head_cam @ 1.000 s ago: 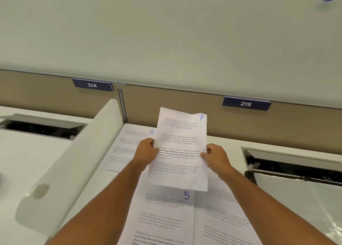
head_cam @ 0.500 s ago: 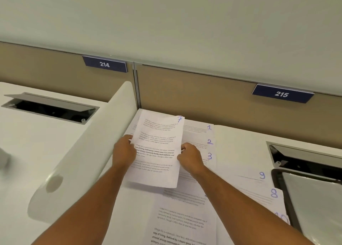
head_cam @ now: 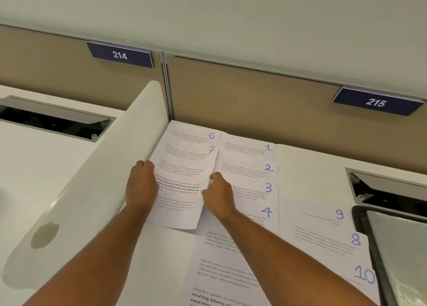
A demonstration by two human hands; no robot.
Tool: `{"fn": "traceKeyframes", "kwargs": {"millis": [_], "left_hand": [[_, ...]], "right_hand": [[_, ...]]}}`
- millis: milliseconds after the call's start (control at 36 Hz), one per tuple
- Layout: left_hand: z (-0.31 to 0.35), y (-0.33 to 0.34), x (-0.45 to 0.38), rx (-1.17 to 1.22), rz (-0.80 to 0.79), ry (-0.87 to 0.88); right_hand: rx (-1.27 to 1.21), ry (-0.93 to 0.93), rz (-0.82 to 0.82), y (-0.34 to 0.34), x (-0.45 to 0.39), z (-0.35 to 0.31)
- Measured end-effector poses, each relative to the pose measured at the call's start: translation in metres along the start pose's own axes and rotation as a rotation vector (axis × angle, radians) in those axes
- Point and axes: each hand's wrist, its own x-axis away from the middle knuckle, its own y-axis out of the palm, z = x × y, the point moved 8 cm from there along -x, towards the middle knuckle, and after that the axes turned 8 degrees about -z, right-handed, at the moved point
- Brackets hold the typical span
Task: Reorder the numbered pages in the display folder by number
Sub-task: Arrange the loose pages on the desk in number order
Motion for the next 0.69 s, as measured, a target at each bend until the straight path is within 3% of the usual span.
{"fn": "traceKeyframes", "kwargs": {"millis": [417, 694], "left_hand": [[-0.001, 0.017, 0.003, -0.215, -0.047, 0.089], [0.005, 0.030, 0.005, -0.208, -0.123, 0.097]], "right_hand": [[0.076, -0.019, -0.031, 0.012, -0.003, 0.002], [0.082, -0.026, -0.058, 0.016, -0.004, 0.001]]}}
